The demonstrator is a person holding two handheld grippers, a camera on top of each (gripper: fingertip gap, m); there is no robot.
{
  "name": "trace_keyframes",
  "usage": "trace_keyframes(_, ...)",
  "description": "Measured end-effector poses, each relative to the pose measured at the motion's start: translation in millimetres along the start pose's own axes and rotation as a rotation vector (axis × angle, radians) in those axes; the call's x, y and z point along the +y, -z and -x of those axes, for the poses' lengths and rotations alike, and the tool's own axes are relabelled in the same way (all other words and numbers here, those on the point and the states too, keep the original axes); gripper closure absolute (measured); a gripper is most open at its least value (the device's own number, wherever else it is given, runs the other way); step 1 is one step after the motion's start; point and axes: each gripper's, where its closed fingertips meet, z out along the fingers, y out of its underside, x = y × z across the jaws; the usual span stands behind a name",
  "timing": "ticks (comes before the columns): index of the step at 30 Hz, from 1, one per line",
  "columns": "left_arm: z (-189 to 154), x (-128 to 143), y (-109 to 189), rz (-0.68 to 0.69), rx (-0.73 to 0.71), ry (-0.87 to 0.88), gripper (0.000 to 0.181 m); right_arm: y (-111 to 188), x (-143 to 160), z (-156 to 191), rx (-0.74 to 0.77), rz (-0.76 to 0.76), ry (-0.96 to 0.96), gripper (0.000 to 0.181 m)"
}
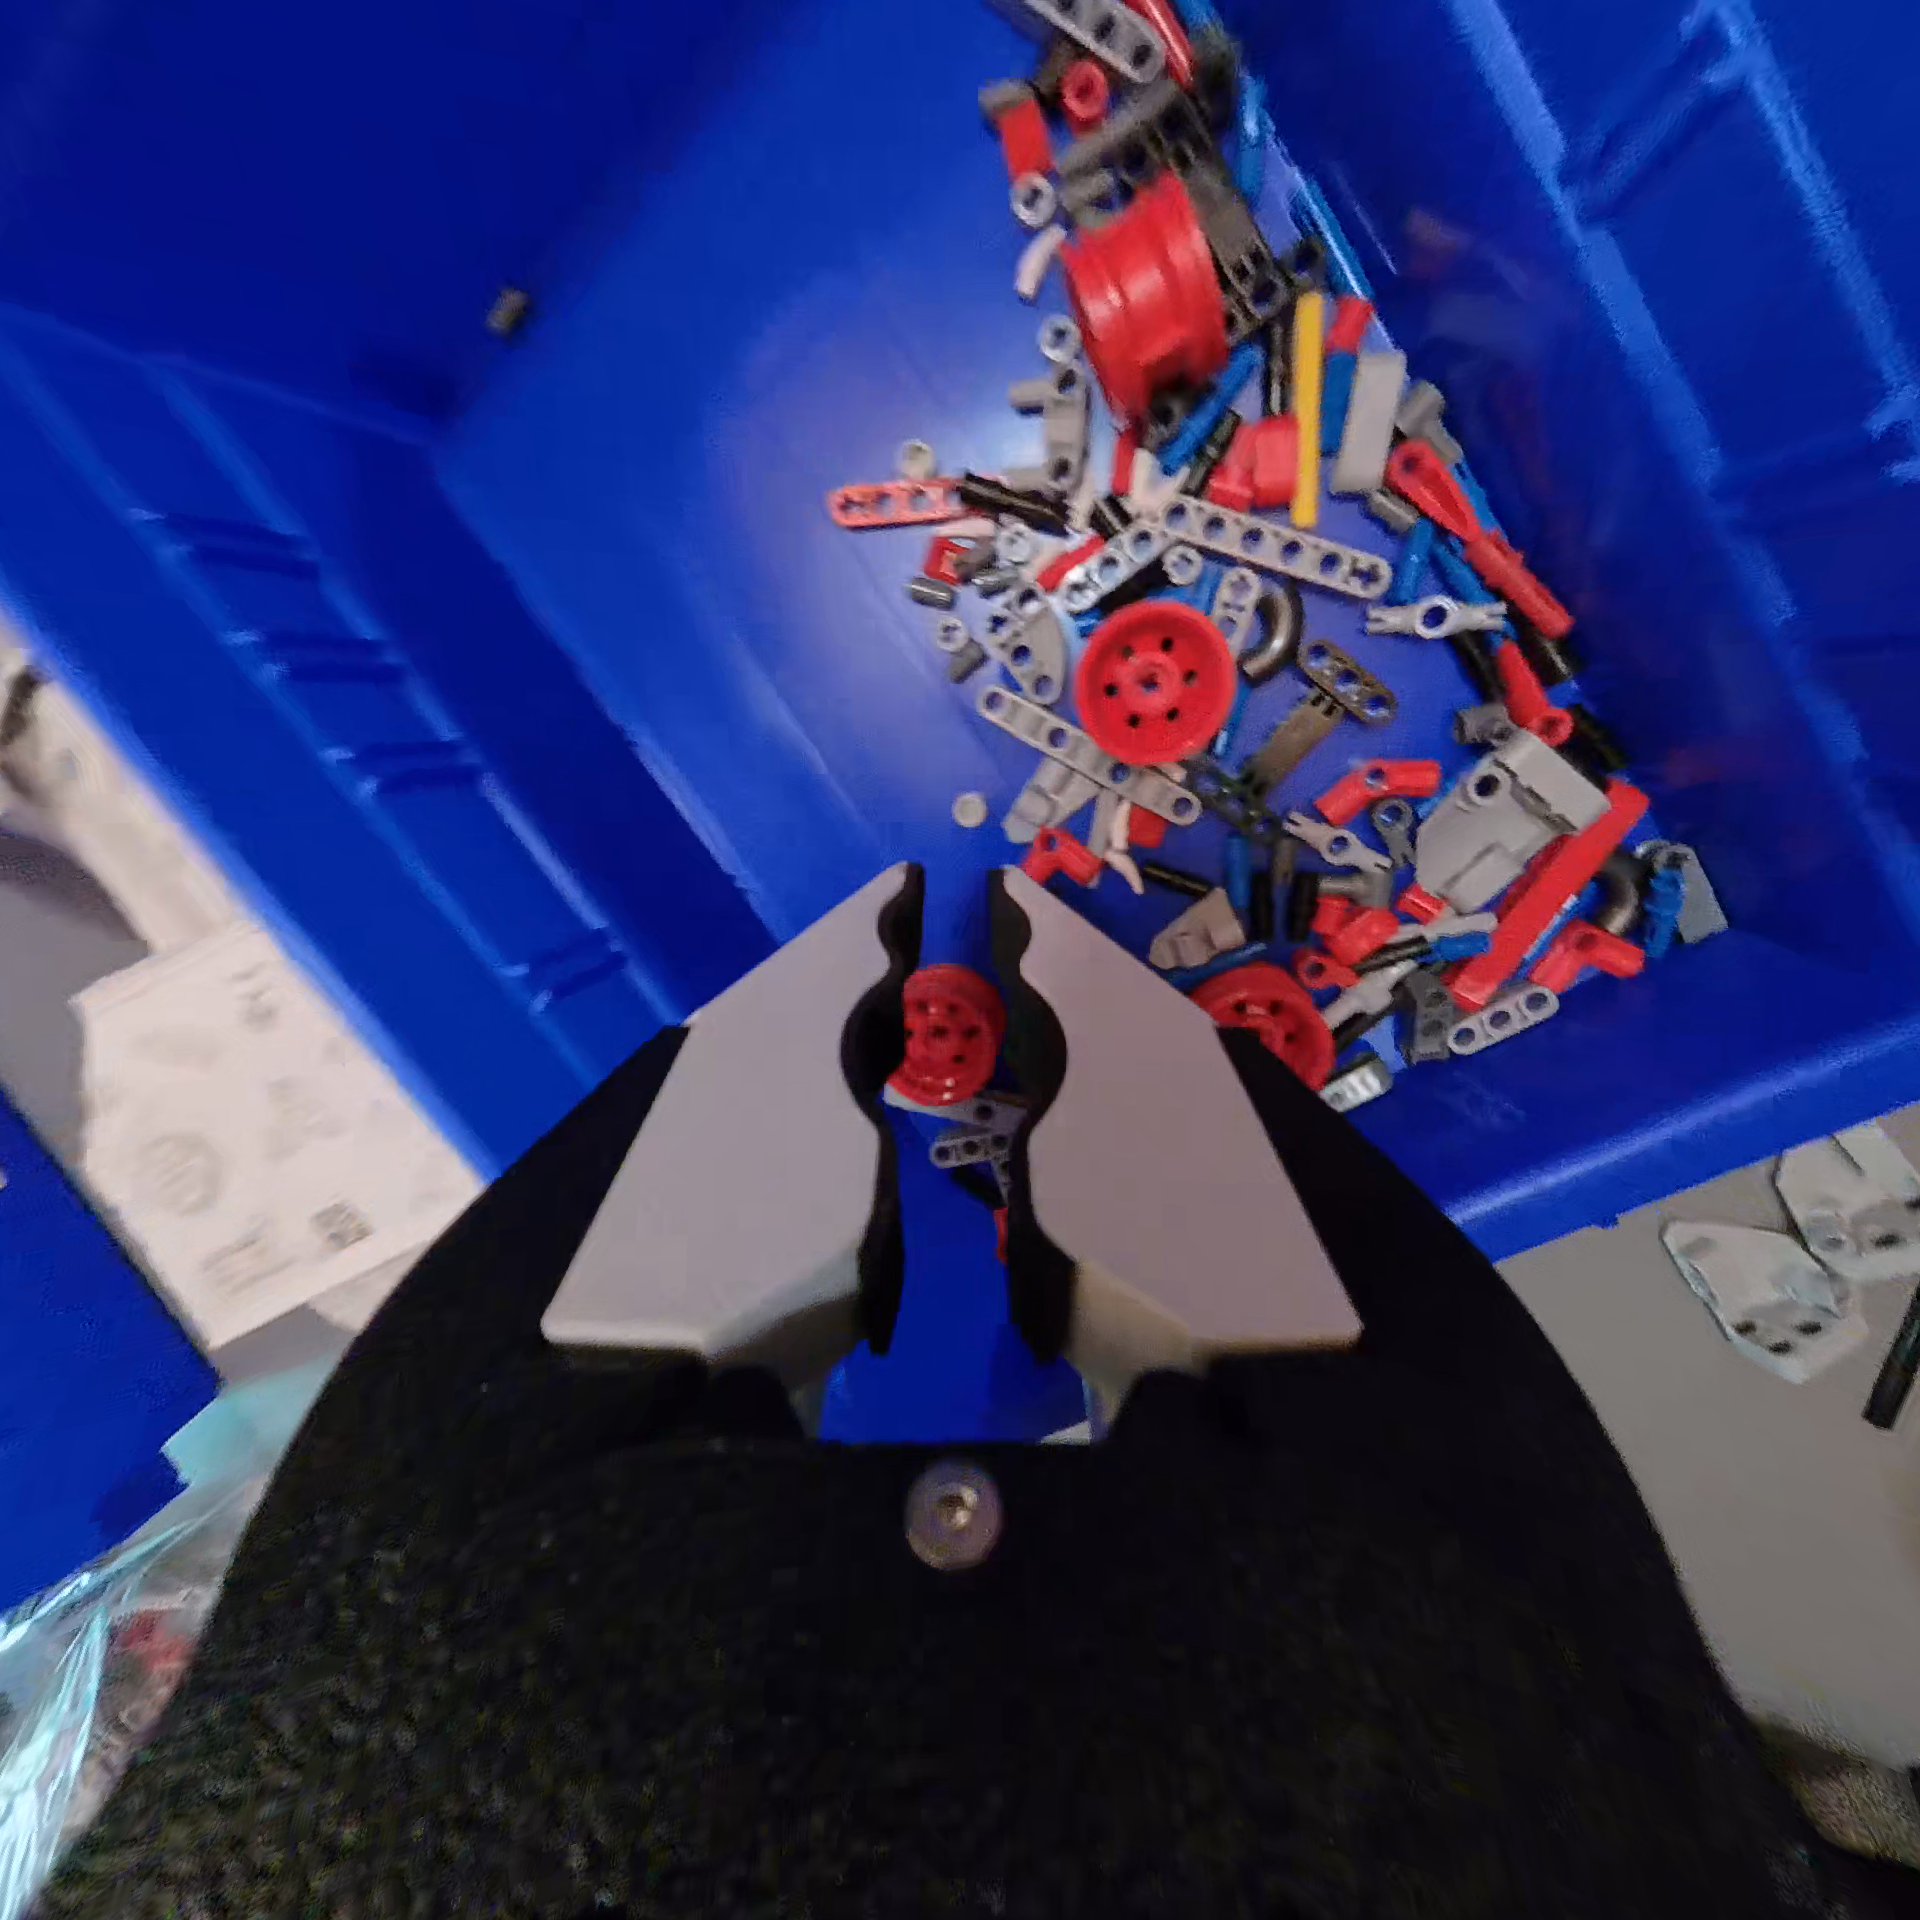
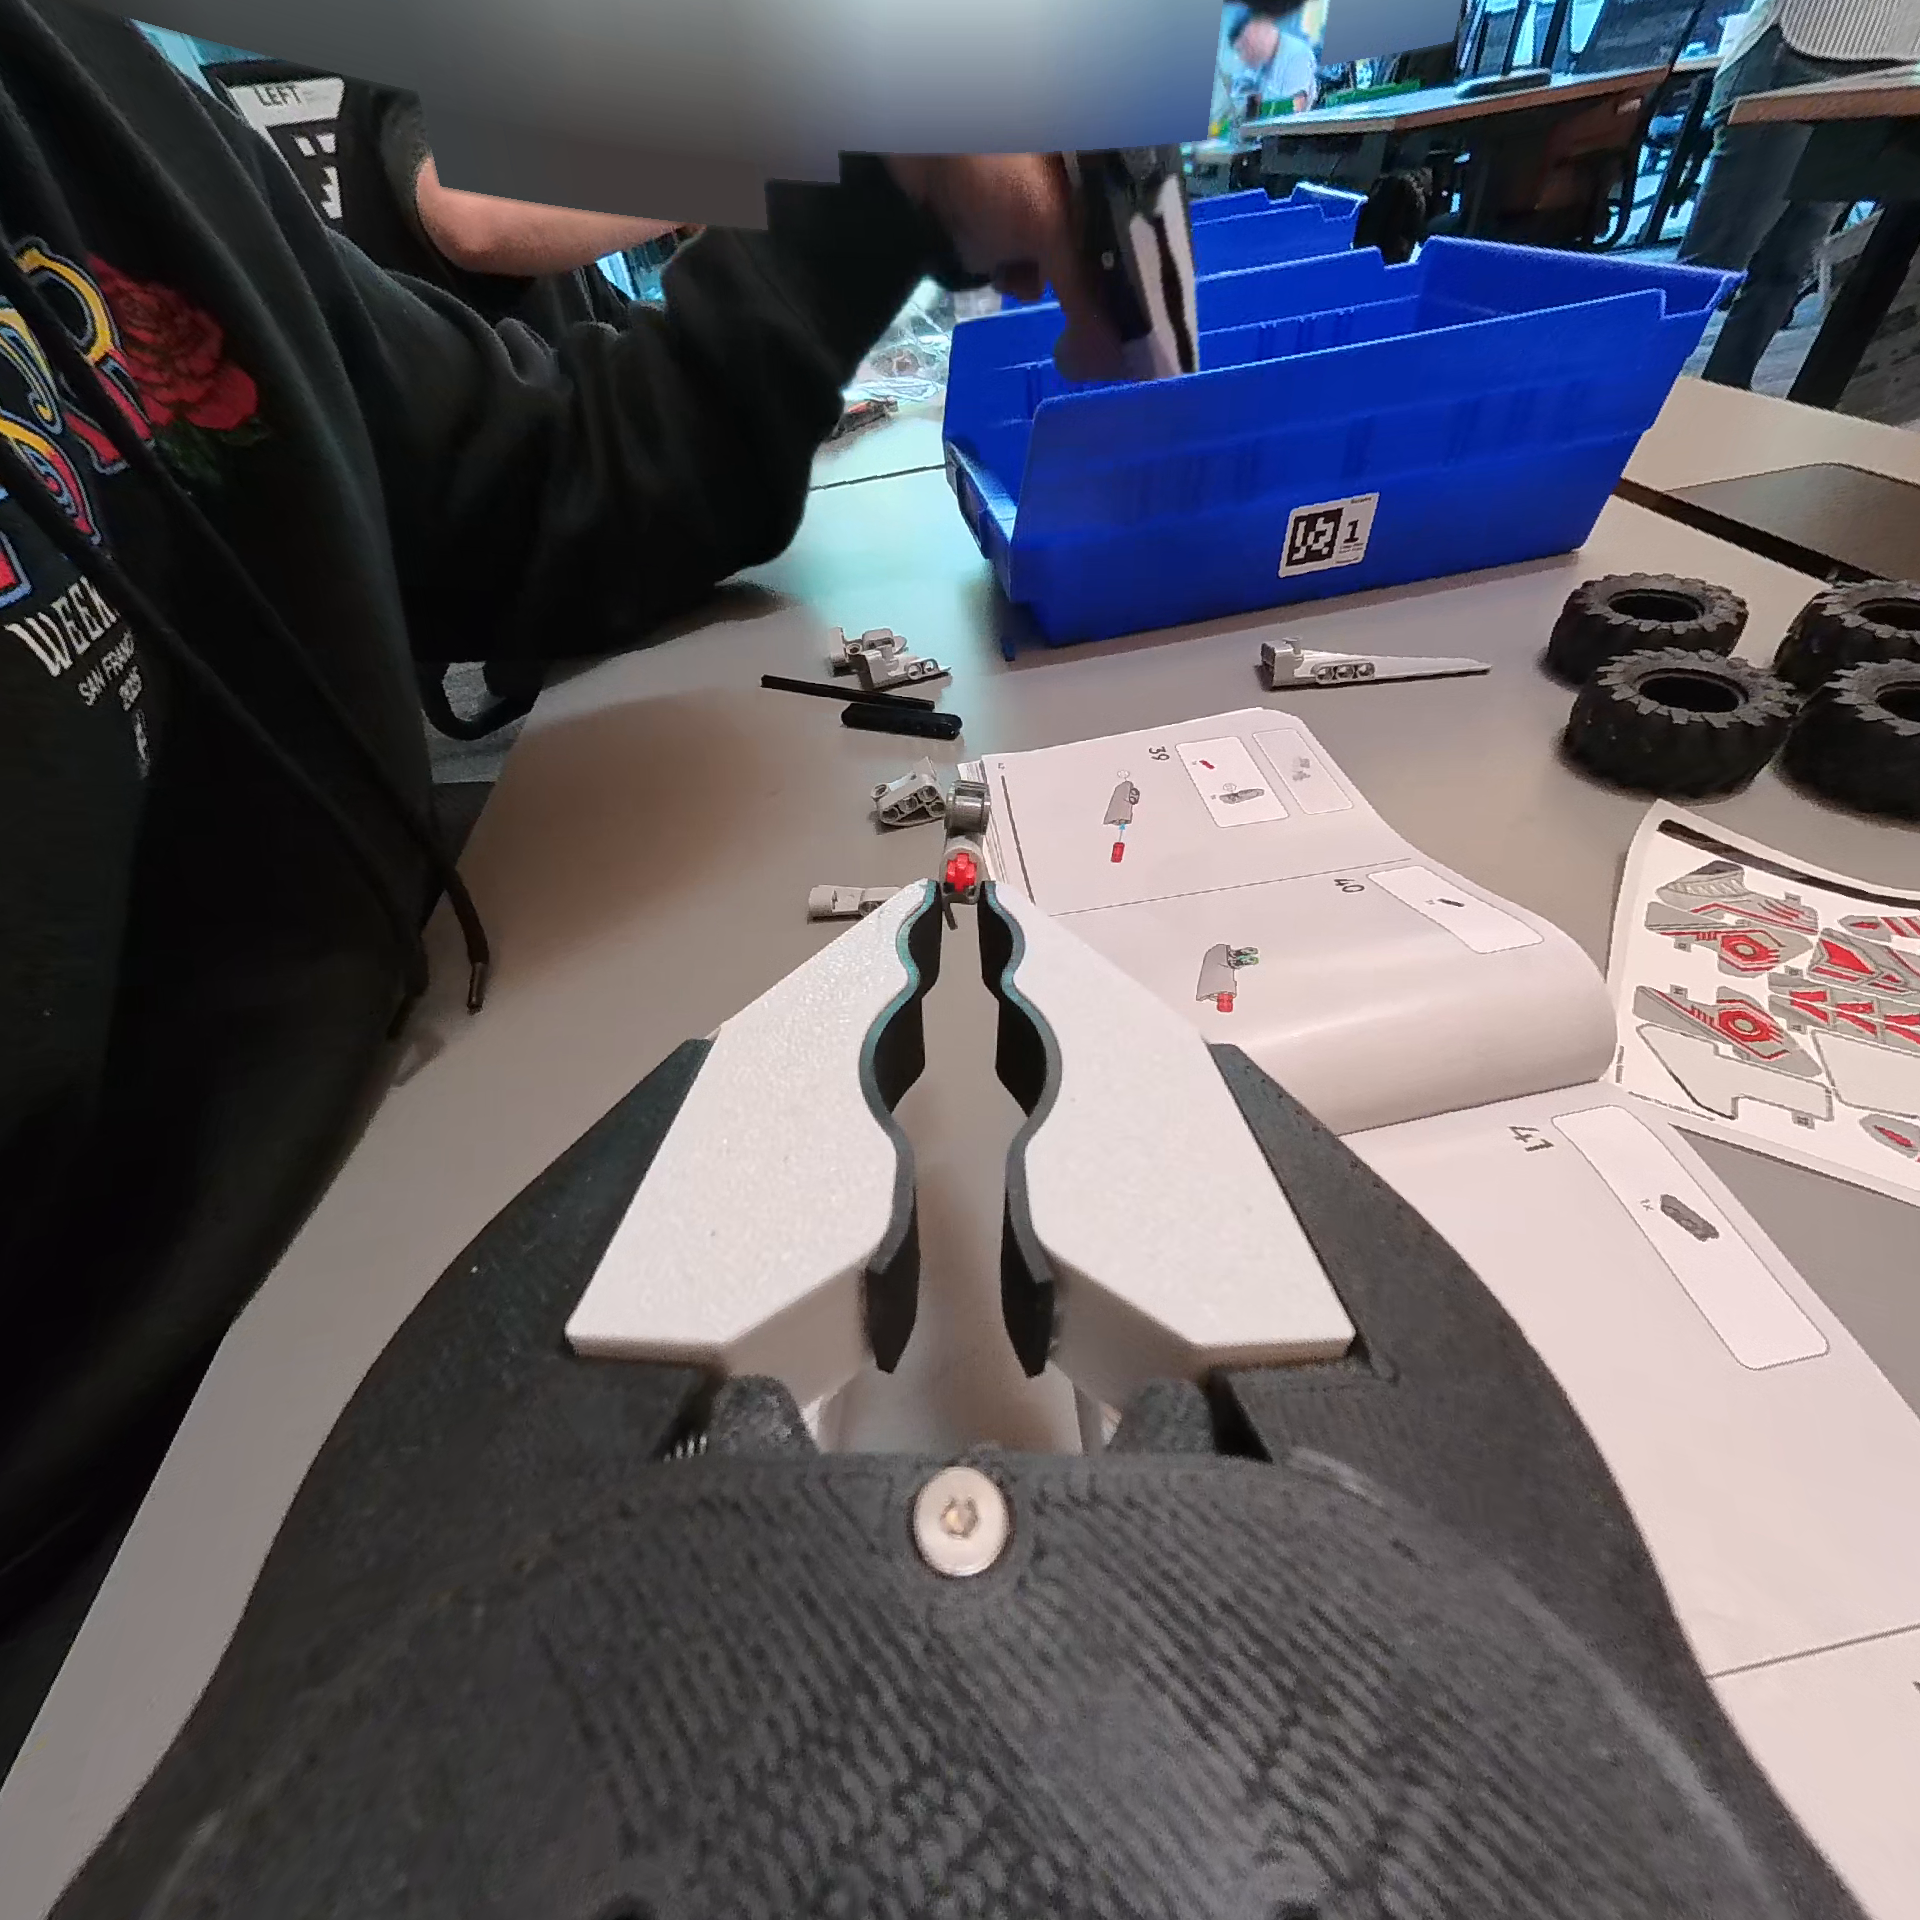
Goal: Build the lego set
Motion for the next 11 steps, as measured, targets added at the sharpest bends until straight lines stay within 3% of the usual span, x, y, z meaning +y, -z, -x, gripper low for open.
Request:
trace_keyframes(1, 2, 0, 3, -0.007, -0.015, 0.008, 0.172, 0, 0, 0, 0.000, 0.002, 0.000, 0.176)
trace_keyframes(11, -19, 35, -17, 0.209, 0.085, -0.080, 0.165, -1, 1, 1, -0.001, 0.006, 0.006, 0.177)
